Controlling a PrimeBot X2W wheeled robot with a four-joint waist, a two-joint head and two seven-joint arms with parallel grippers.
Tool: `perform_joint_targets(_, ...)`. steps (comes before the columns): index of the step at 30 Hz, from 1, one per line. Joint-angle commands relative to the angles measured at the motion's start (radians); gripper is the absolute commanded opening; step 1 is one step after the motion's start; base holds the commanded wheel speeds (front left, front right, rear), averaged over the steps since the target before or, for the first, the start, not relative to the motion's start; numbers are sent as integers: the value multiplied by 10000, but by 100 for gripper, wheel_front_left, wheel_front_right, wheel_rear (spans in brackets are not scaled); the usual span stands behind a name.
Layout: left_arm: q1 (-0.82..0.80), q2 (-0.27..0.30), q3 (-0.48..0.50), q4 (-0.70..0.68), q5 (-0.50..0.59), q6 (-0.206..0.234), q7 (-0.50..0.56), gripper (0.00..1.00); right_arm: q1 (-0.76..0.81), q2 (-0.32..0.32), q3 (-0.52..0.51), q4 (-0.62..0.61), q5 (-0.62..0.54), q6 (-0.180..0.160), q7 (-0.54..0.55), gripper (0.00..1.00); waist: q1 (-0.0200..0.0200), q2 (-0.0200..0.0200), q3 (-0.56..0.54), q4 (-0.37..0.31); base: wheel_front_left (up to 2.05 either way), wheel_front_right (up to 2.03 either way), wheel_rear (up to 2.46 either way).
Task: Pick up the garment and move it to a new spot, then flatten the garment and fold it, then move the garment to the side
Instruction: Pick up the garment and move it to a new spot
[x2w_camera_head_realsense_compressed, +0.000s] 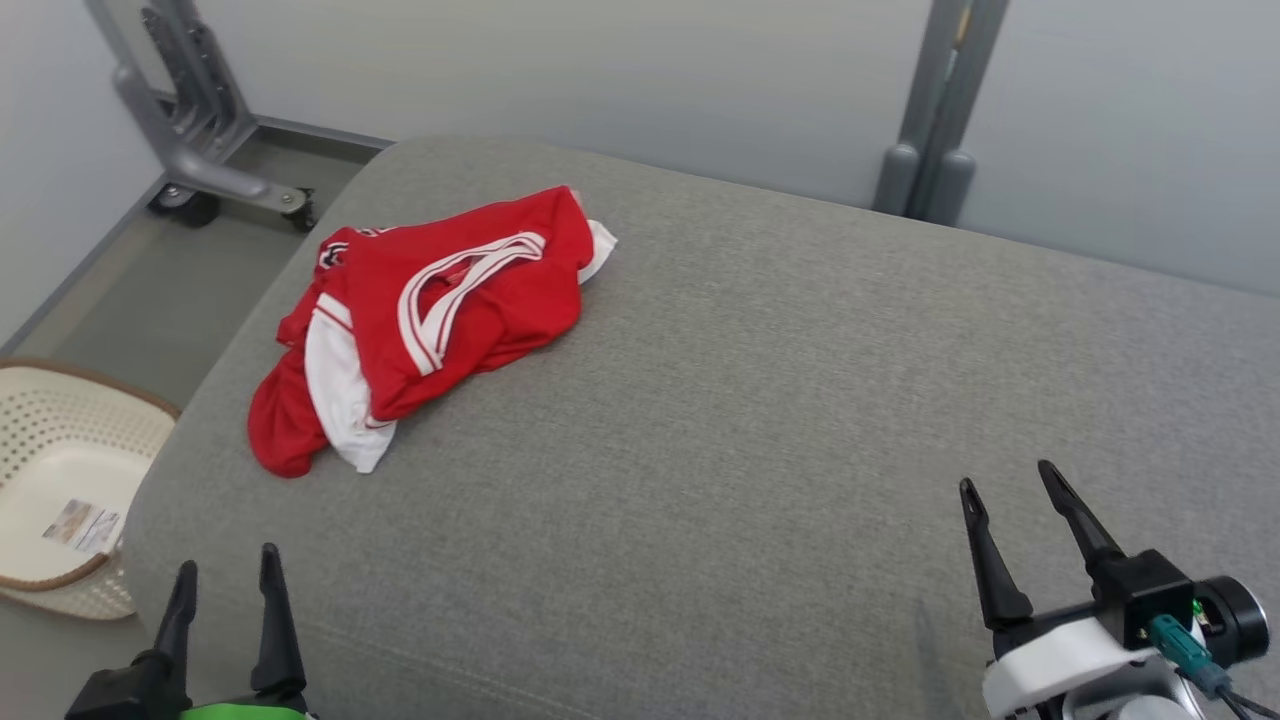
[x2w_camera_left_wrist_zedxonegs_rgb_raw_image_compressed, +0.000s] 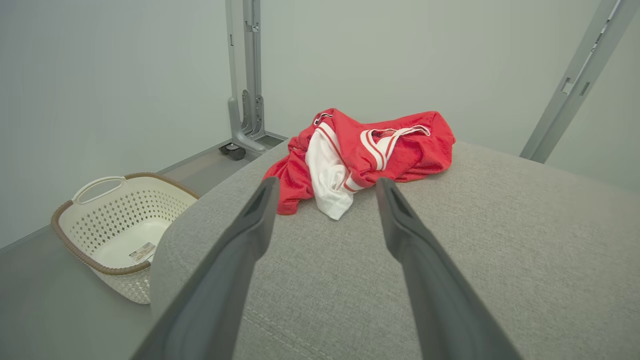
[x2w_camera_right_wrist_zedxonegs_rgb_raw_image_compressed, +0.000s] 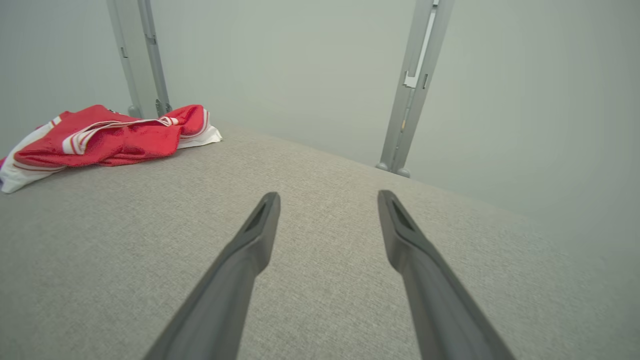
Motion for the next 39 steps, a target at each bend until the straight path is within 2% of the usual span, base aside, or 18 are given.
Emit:
perform_joint_targets(1, 163, -19, 239, -187, -151, 95, 1, 100, -449, -176, 393, 143, 56, -12, -28, 100, 0, 0, 218, 1375, 0, 0, 0)
perform_joint_targets(7, 368, -59, 472, -564, -269, 199, -1, 100, -1027, -493, 1098, 554, 296, -12, -28, 100, 0, 0, 309, 1419, 0, 0, 0)
perform_joint_targets(12, 293, -64, 343, -635, -419, 236, -1, 100, -1034, -600, 1114, 643, 380, -12, -28, 100, 0, 0, 330, 1423, 0, 0, 0)
perform_joint_targets(17, -282, -66, -192, -254, -443, 140, -1, 100, -847, -682, 886, 453, 325, -12, -28, 100, 0, 0, 645, 1444, 0, 0, 0)
perform_joint_targets(22, -2052, -59, -979, 1036, -925, -21, 283, 100, -1118, -1160, 633, 187, 130, -12, -28, 100, 0, 0, 1694, 1512, 0, 0, 0)
perform_joint_targets(28, -4904, 8, -1394, 2969, -1718, -109, 1277, 100, -1983, -2043, 921, -84, 44, -12, -28, 100, 0, 0, 3233, 1033, 0, 0, 0)
perform_joint_targets(33, -6845, 290, -1676, 4610, -2710, -122, 2388, 100, -2538, -2558, 1167, -143, 169, -12, -28, 100, 0, 0, 3979, 638, 0, 0, 0)
perform_joint_targets(39, -8300, 862, -2087, 6176, -3987, -123, 3279, 100, -2945, -2942, 1492, -276, 215, -11, -28, 100, 0, 0, 4611, 212, 0, 0, 0)
